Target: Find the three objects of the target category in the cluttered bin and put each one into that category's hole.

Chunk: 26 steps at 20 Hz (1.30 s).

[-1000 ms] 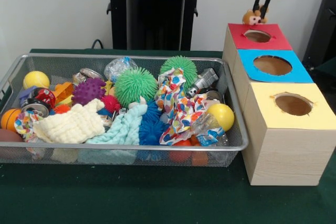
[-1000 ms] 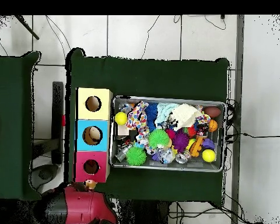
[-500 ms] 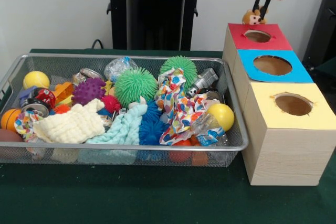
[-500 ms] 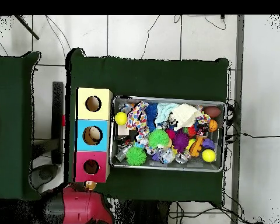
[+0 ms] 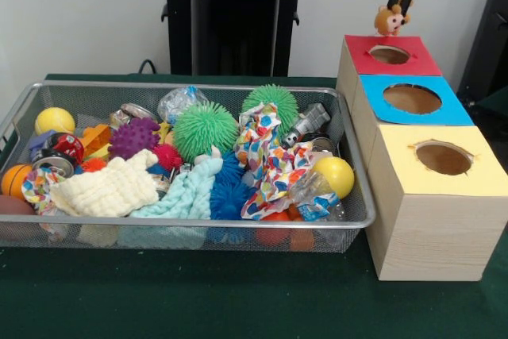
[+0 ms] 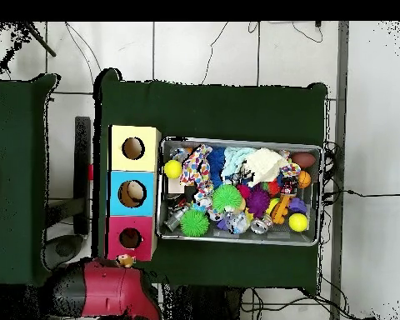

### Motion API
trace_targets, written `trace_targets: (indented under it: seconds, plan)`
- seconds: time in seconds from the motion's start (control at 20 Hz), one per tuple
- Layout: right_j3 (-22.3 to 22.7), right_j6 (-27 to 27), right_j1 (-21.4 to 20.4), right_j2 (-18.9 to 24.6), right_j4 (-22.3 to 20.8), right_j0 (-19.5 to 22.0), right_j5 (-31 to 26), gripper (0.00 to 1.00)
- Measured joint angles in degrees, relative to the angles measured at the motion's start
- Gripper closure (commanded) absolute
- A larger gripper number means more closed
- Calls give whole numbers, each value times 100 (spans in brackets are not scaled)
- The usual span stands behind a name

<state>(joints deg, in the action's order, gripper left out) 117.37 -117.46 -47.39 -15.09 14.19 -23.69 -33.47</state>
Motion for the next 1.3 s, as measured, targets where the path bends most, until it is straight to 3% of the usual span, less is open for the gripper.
trace_targets:
  seconds: [0.65, 1.3]
  plan:
    - [-461, 0, -140, -126, -9, 19, -78, 100]
    - [-819, 0, -69, -551, -12, 20, -79, 100]
